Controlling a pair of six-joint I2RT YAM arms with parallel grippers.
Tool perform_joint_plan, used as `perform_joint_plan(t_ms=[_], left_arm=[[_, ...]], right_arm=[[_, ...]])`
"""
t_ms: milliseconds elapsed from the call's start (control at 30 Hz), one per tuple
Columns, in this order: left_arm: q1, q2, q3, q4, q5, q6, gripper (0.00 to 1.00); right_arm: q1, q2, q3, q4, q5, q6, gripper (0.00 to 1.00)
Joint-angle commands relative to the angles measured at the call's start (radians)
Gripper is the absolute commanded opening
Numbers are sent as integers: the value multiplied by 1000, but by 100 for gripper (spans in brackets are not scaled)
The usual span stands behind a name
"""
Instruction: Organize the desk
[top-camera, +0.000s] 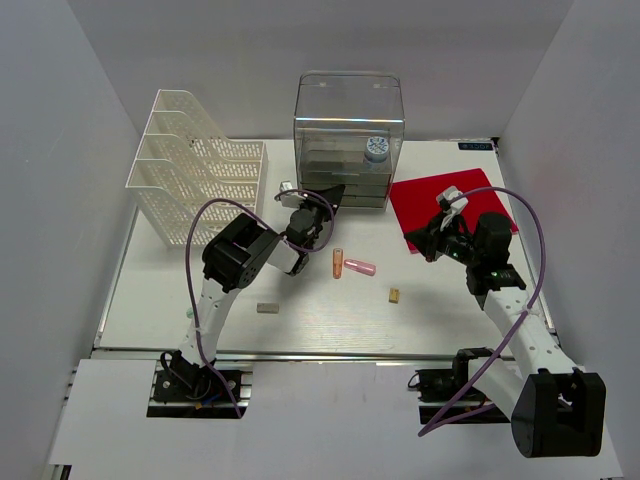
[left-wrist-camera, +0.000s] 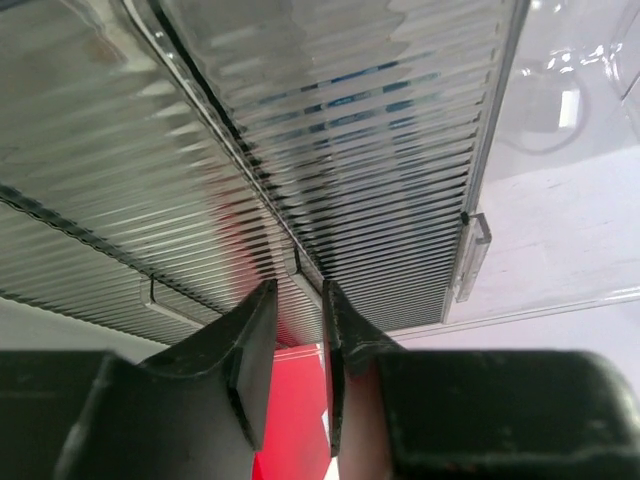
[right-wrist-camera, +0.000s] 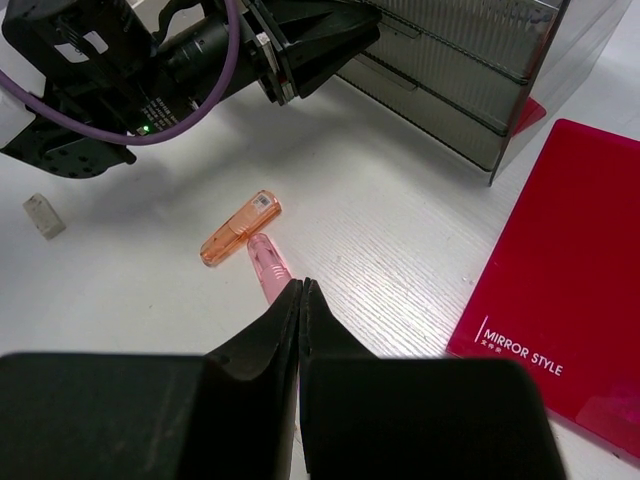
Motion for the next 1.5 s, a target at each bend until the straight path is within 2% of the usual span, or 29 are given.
perform_joint_plan(t_ms=[0, 200, 367, 967, 1333, 1467], left_arm=[[8, 1, 30, 11, -30, 2, 31], [8, 3, 15, 35, -27, -10, 9], [8, 0, -2, 58, -15, -26, 0], [-11, -118, -261, 170, 84, -38, 0], [-20, -190, -332, 91, 133, -36, 0], [-20, -200, -291, -37, 163, -32, 0]], right_arm=[[-3, -15, -6, 31, 10, -17, 0], [-3, -13, -6, 31, 10, -18, 0], [-5, -12, -8, 31, 15, -21, 0], [-9, -23, -16, 22, 35, -43, 0], [-20, -15, -20, 16, 36, -55, 2], [-25, -15, -22, 14, 36, -56, 2]])
